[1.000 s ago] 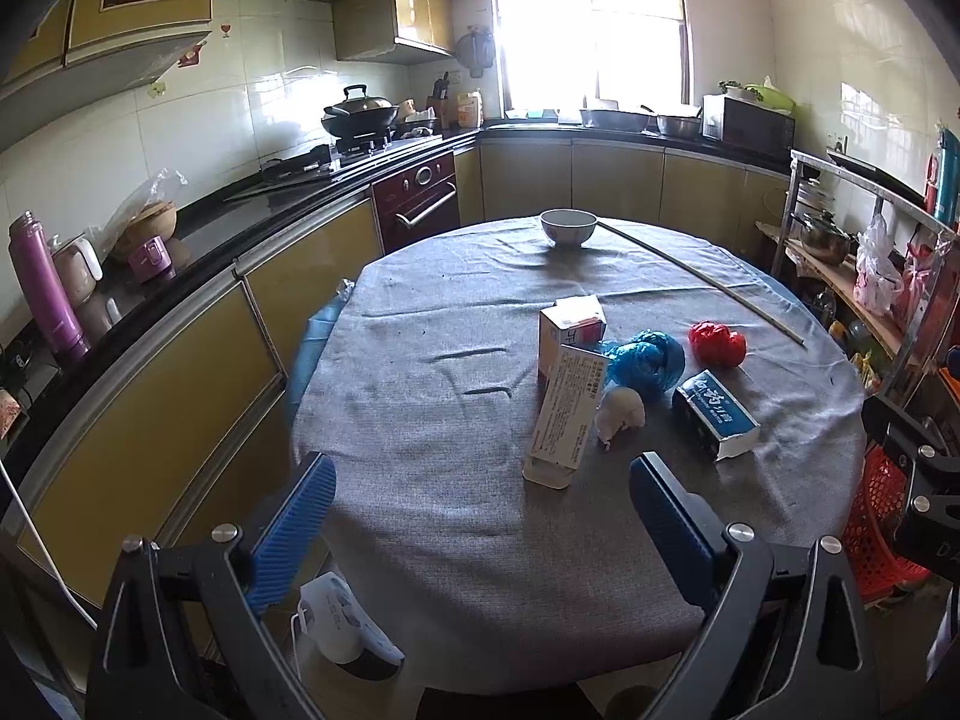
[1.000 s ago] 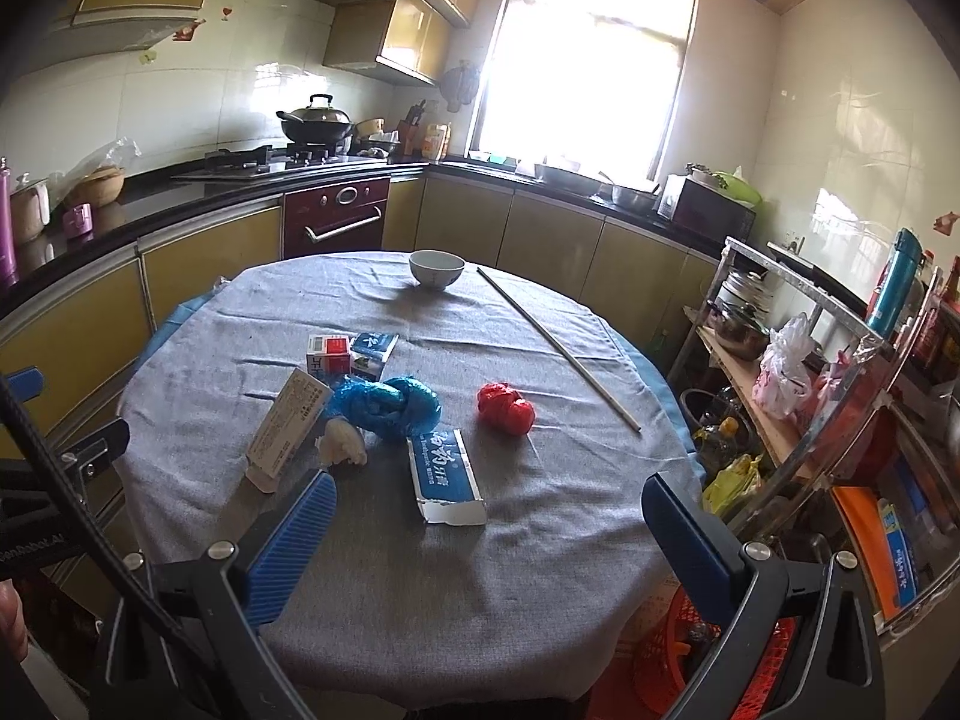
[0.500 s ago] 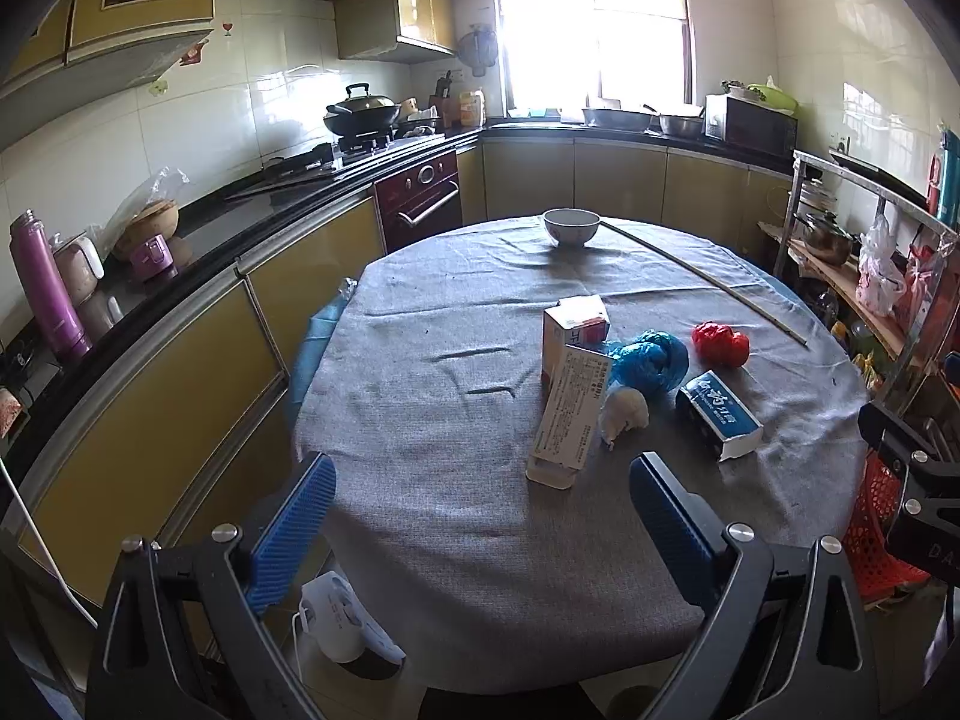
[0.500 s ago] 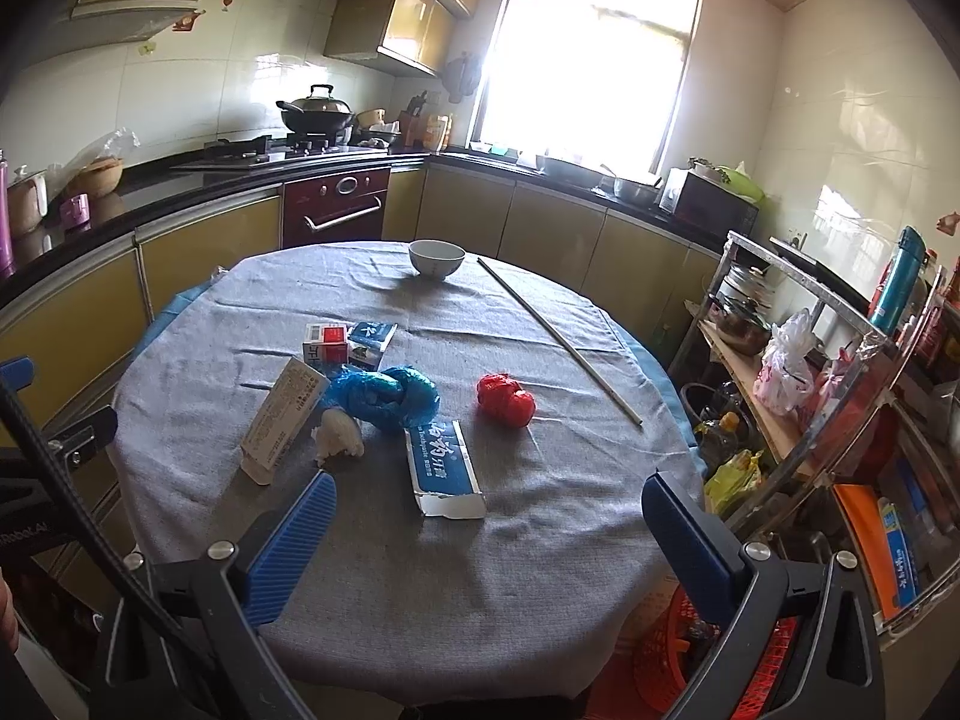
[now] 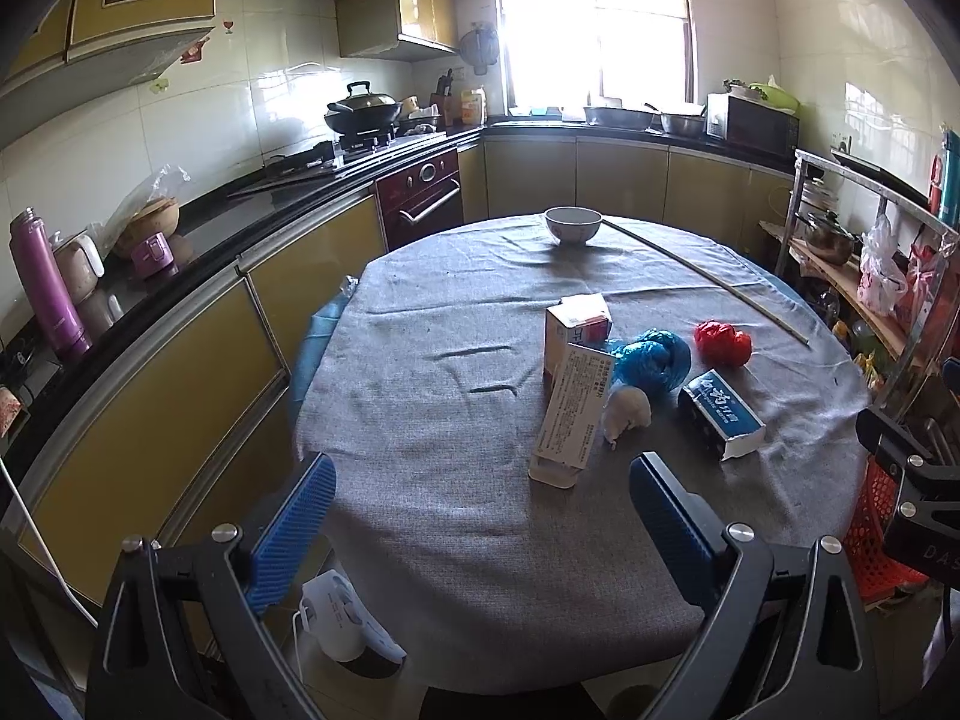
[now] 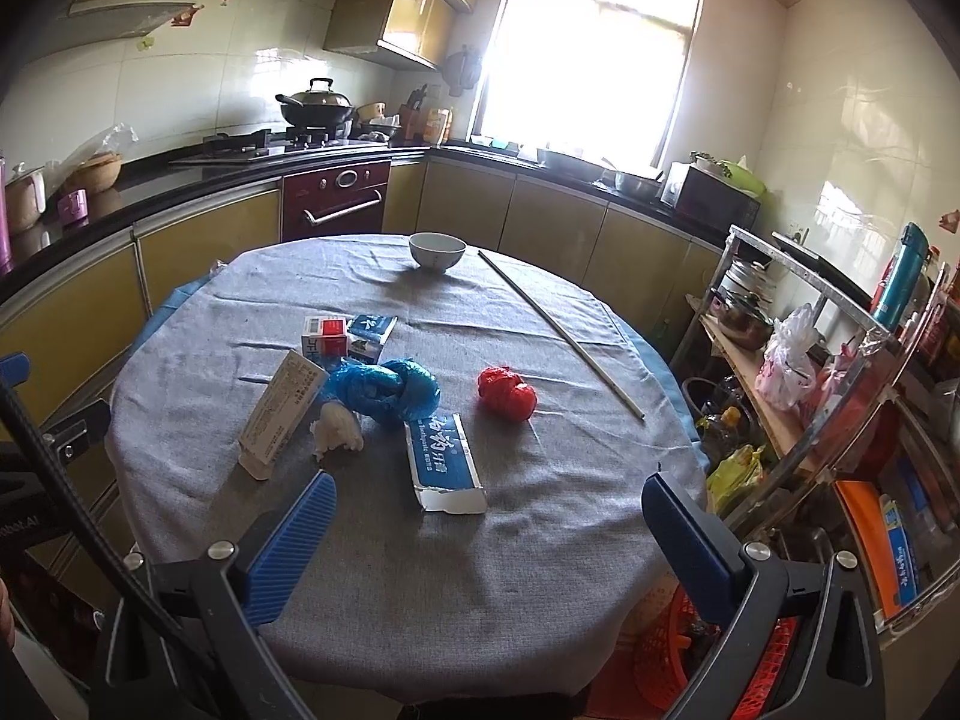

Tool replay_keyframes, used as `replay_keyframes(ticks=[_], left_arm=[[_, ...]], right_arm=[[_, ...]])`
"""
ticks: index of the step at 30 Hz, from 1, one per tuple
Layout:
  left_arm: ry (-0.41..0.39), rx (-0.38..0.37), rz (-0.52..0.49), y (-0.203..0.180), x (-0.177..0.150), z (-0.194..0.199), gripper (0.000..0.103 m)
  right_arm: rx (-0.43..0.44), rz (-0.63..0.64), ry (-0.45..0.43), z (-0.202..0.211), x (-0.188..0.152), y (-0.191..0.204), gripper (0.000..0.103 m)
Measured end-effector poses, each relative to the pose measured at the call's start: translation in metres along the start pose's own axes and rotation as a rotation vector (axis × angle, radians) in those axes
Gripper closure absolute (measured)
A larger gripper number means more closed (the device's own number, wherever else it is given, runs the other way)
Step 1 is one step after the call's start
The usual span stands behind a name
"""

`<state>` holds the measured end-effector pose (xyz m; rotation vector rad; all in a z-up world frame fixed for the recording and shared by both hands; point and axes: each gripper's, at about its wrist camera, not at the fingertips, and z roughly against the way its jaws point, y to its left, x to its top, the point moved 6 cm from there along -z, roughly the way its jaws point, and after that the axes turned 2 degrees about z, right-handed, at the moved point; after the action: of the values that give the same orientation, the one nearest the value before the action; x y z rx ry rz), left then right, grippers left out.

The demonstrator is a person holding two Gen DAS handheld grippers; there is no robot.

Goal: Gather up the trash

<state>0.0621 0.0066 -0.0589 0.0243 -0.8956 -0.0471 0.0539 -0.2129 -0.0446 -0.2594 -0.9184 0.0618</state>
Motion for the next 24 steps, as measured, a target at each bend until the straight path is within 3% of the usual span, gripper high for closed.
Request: replay_keyframes(ticks=[24], left_arm=[[0.010, -0.002, -0.005, -0.0035, -0.0049, -0.0027, 0.005]], right_arm=[[0.002, -0.007, 0.013, -0.0039, -0.0066, -0.0021, 0.000]])
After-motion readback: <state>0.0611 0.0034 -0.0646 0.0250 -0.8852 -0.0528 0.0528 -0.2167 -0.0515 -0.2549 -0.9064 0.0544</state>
